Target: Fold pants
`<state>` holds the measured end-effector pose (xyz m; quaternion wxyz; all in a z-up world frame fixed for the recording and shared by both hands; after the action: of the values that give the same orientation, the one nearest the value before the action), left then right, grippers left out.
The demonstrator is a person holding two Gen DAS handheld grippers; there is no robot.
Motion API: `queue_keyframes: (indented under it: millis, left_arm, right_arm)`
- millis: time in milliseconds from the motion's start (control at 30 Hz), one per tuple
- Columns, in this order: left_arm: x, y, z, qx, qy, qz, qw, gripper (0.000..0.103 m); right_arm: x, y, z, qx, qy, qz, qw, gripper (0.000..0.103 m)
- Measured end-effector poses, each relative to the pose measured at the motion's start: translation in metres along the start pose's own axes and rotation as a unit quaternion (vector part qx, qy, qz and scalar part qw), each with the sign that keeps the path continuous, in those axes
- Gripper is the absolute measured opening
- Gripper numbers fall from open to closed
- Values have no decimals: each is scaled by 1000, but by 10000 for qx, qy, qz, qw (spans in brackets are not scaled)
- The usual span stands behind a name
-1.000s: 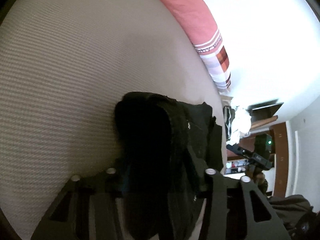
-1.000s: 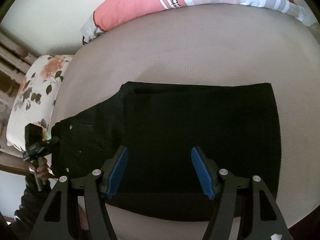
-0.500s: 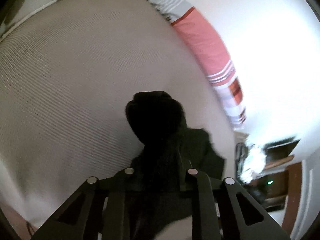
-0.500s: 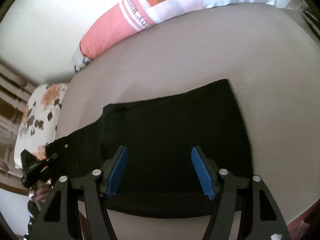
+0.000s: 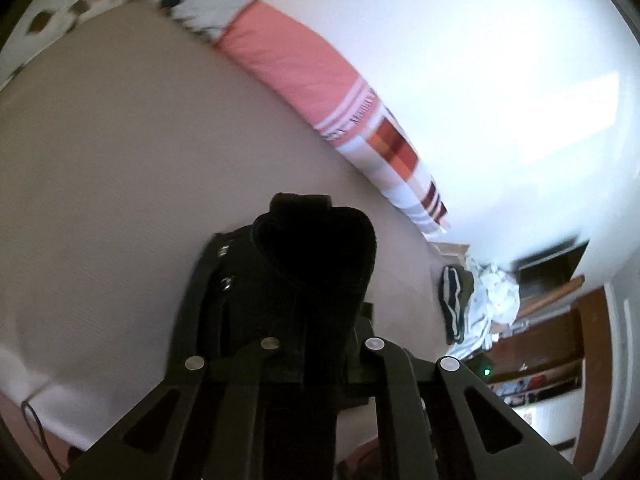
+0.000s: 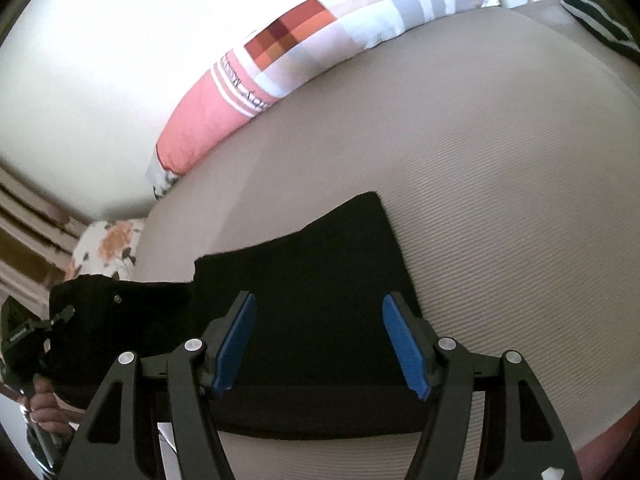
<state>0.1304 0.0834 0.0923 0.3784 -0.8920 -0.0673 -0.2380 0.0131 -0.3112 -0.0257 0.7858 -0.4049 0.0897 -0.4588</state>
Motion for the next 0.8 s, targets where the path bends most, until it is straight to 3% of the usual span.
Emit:
queue_keyframes:
  millis: [333,667,800]
  left_arm:
    - [-7,97,-56,22,342,380,9987,11]
    - [-39,153,-50,220,404,769,9960,12]
    - [-52,167,-52,307,583,1014,9927,23]
  right_arm:
    - [18,-6,-35,-220,500,-225,9983,64]
    - [17,-5,-33,-221,431,-174,9987,64]
    - [18,-6,-34,-224,446,-164,9986,64]
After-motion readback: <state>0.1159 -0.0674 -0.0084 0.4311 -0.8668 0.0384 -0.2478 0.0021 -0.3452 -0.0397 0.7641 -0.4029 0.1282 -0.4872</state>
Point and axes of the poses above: each gripper's, at about its wrist camera, not at the fingertips, and y roughly the way its jaws point, z to its left, x to its top, the point moved 1 cm from there along y, roughly the way its jaws point, and after that the axes turned 15 degrees about y, right-handed, at the moved point
